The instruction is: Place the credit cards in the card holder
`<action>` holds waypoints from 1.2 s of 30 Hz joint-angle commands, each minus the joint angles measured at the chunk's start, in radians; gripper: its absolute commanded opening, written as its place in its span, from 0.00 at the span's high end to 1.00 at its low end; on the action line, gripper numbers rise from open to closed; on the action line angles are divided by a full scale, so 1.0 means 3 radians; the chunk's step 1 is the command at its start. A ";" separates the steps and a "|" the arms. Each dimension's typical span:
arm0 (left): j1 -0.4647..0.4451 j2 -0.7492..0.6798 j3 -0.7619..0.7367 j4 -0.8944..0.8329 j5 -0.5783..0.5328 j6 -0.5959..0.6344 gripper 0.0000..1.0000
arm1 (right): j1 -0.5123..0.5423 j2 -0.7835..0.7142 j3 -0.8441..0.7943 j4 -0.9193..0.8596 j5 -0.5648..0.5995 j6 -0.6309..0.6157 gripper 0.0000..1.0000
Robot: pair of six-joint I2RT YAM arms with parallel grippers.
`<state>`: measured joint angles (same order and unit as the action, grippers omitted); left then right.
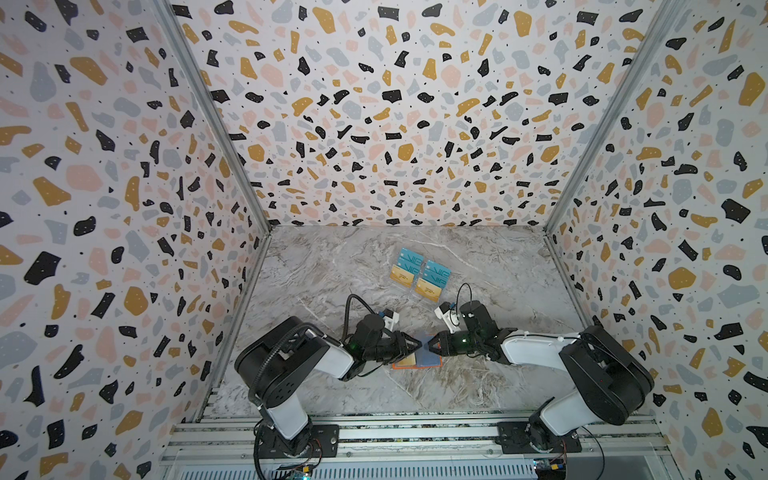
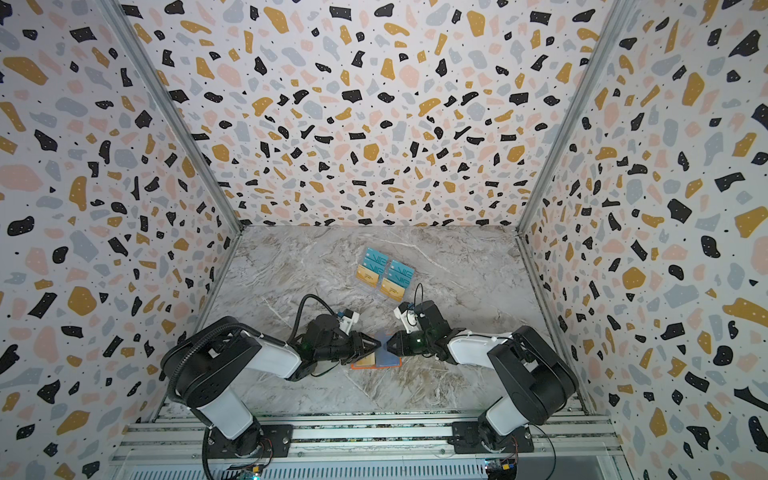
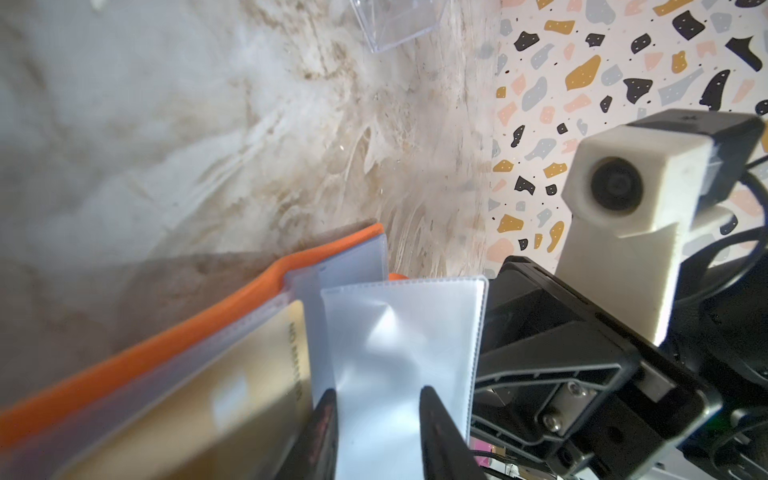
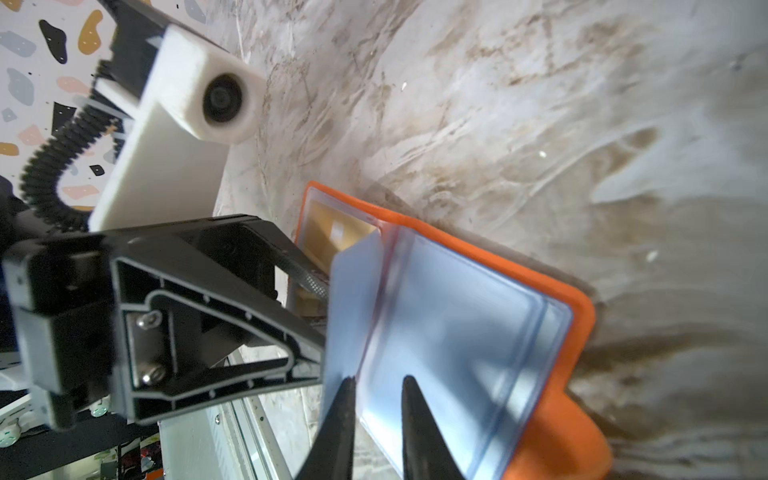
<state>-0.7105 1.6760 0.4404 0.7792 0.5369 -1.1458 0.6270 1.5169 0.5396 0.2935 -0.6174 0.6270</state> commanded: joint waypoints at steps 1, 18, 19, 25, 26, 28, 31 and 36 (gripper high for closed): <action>0.0017 -0.0251 0.0264 -0.0736 -0.0057 0.0308 0.58 | 0.0032 -0.0110 0.0062 0.0077 -0.0120 -0.0028 0.77; 0.0230 -0.1076 0.0705 -0.2817 -0.0652 0.1311 0.52 | 0.0269 0.0219 0.0249 0.0264 -0.0184 -0.0024 0.77; 0.0279 -0.1149 0.0661 -0.2749 -0.0636 0.1288 0.52 | 0.0282 0.0266 0.0282 0.0270 -0.0182 -0.0034 0.77; 0.0376 -0.1247 0.0670 -0.2827 -0.0562 0.1408 0.57 | 0.0348 0.0584 0.0546 0.0220 -0.0039 -0.0072 0.78; 0.0375 -0.1218 0.0669 -0.2837 -0.0558 0.1421 0.59 | 0.0361 0.0621 0.0599 0.0180 -0.0001 -0.0096 0.78; 0.0374 -0.1157 0.0650 -0.2797 -0.0564 0.1429 0.64 | 0.0392 0.0694 0.0706 0.0098 0.0070 -0.0136 0.79; 0.0373 -0.1047 0.0629 -0.2660 -0.0535 0.1408 0.69 | 0.0405 0.0768 0.0788 0.0047 0.0089 -0.0136 0.80; 0.0357 -0.0787 0.0585 -0.2344 -0.0421 0.1325 0.77 | 0.0411 0.0817 0.0841 -0.0025 0.0125 -0.0126 0.80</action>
<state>-0.5980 1.4113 0.6342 -0.0025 0.3790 -0.7444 0.7456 1.7580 0.7670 0.3294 -0.5991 0.6033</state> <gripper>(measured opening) 0.236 0.200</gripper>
